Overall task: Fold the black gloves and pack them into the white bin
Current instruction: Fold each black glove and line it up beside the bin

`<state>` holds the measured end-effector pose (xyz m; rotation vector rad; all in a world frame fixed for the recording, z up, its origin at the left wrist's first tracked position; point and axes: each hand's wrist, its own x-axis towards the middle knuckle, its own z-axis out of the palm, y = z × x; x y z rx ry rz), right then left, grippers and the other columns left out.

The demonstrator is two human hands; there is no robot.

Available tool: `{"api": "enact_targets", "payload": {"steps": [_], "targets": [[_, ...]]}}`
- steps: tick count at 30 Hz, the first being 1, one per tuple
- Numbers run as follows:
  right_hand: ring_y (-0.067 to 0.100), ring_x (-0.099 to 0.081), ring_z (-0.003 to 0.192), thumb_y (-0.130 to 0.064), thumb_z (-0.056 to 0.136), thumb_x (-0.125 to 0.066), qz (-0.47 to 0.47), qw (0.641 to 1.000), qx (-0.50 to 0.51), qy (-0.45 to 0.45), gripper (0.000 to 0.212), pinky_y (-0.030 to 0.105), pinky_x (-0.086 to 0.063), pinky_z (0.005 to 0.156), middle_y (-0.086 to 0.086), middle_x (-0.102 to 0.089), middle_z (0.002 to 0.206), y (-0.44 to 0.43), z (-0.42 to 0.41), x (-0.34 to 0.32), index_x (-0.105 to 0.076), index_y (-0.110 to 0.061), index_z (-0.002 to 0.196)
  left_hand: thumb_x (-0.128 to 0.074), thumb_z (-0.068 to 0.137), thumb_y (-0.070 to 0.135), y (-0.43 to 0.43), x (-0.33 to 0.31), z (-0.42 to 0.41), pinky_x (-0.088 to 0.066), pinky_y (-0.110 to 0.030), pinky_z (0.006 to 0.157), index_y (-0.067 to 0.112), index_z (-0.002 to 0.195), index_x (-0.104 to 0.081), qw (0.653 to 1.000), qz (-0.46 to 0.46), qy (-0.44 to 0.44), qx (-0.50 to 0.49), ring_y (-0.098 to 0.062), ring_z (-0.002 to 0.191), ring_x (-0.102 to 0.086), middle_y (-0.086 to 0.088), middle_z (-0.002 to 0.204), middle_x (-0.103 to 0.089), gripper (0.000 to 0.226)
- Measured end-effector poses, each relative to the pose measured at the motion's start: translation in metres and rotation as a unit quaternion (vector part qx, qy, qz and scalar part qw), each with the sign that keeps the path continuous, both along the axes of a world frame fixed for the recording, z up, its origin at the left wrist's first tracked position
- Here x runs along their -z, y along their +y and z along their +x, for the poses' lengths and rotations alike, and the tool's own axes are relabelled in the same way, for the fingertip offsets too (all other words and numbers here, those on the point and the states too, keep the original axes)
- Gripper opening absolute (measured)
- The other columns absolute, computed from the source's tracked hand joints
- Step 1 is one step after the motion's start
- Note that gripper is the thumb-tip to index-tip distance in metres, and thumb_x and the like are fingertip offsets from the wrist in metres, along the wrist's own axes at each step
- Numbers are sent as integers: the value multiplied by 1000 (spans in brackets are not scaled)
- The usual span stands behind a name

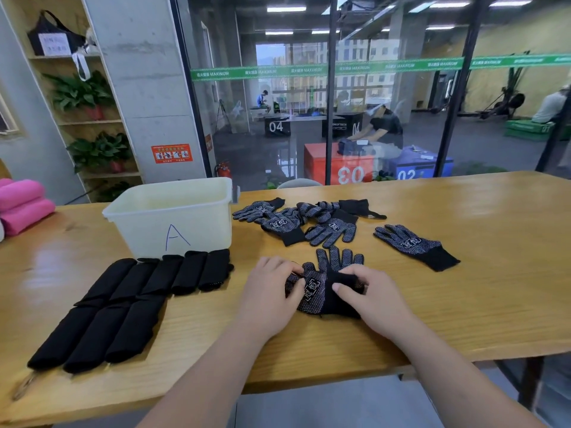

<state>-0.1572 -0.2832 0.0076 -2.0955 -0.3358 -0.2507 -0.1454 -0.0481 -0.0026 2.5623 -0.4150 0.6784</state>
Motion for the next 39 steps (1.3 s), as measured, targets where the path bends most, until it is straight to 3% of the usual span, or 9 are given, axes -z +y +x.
{"api": "enact_targets", "payload": {"steps": [5,9,14,19,26,29,34,36,39], "targets": [[10,-72,84,-10,96,-74,23,997,-69,21,12,28,-58,78,-5,-80,92,-1,7,-38,-76,-21,101,-52,101,51,-5,3,1,-42,-36,107,32,130,-64,998,55,-6,13,-10,127,-44,18,129,-58,36],[-2,-58,67,-14,91,-82,3,999,-43,-25,17,15,-48,69,-16,-71,77,-5,23,-79,-73,-28,90,-51,99,55,-5,5,1,-42,-38,109,29,137,-60,997,74,-7,14,-14,132,-43,15,136,-56,47],[4,-74,96,-9,90,-81,12,997,-54,-59,22,17,-56,87,-10,-81,102,-15,26,-130,-79,-20,109,-47,97,67,-6,2,-1,-37,-38,118,28,148,-54,997,74,11,17,-11,142,-36,15,147,-51,65],[2,-75,89,-10,95,-77,-22,995,-70,-67,23,10,-54,75,-13,-80,102,-31,13,-161,-80,-28,109,-38,96,78,-5,0,-3,-22,-44,128,37,161,-39,990,105,84,50,-10,157,-15,24,166,-33,77],[4,-72,110,-14,94,-79,-75,996,-36,-36,22,38,-51,110,-12,-78,113,-46,37,-156,-80,-29,110,-42,90,86,-5,2,1,-22,-46,128,38,154,-51,985,111,125,52,-9,155,-20,26,162,-41,81],[10,-73,102,-14,93,-79,-50,993,34,-102,17,34,-57,98,-10,-79,106,-46,46,-157,-80,-28,103,-43,87,87,-4,2,1,-26,-44,126,37,152,-54,987,107,109,54,-8,152,-23,25,157,-45,82],[-10,-64,72,-11,93,-79,-3,987,37,-159,19,11,-49,71,-24,-75,91,-32,39,-140,-81,-26,103,-49,86,86,-5,3,1,-28,-41,125,30,151,-56,989,92,102,47,-7,149,-24,19,155,-48,86],[-14,-60,69,-10,92,-80,-53,990,16,-130,18,5,-42,66,-33,-70,77,-22,34,-107,-81,-24,103,-48,85,88,-5,2,2,-28,-40,125,29,151,-56,989,98,105,44,-9,149,-26,18,156,-48,88],[-10,-65,90,-26,93,-79,-239,966,-5,-99,18,15,-51,86,-28,-75,96,-13,27,-47,-79,-35,108,-44,85,89,-6,2,2,-28,-39,125,30,153,-54,987,106,113,37,-10,150,-26,18,157,-46,91]]}}
